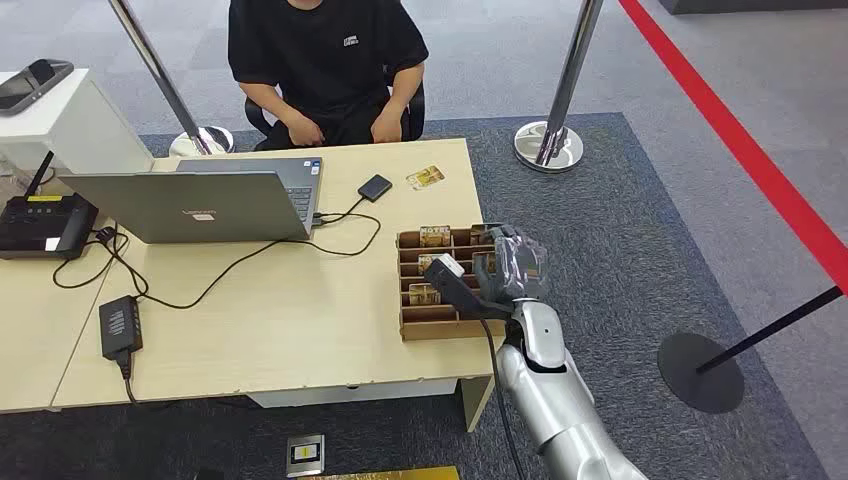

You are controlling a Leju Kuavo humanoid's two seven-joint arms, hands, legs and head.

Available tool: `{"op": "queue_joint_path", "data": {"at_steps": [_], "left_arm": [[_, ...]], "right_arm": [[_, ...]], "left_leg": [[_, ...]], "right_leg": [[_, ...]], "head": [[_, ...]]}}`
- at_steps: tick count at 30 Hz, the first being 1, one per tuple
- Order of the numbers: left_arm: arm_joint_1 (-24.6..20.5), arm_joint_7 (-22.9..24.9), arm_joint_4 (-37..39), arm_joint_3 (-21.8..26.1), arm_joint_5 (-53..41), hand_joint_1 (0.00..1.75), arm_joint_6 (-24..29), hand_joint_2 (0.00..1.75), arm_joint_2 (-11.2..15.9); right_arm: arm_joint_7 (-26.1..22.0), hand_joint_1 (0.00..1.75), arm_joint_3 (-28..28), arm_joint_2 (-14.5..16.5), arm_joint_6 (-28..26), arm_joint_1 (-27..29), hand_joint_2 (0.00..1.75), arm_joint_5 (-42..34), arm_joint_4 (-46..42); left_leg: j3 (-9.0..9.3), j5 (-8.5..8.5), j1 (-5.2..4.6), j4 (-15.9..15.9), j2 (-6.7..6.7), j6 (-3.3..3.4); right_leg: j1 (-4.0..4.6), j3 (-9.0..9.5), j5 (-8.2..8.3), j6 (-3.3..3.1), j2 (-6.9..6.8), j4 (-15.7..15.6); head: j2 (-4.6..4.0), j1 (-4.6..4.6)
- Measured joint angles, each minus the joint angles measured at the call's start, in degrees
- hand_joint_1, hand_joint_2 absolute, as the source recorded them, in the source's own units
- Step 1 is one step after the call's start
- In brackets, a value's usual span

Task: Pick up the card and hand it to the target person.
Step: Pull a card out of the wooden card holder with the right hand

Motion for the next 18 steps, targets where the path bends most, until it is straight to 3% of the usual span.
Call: {"op": "queue_joint_path", "data": {"at_steps": [18], "left_arm": [[0.0, 0.0, 0.0, 0.0, -0.1, 0.0, -0.1, 0.0, 0.0]], "right_arm": [[1.1, 0.88, 0.0, 0.0, 0.5, -0.7, 1.75, 0.8, 2.8]], "left_leg": [[-0.01, 0.0, 0.0, 0.0, 0.0, 0.0]], "right_leg": [[0.0, 0.0, 0.0, 0.0, 0.0, 0.0]], "head": [[0.0, 0.01]]}}
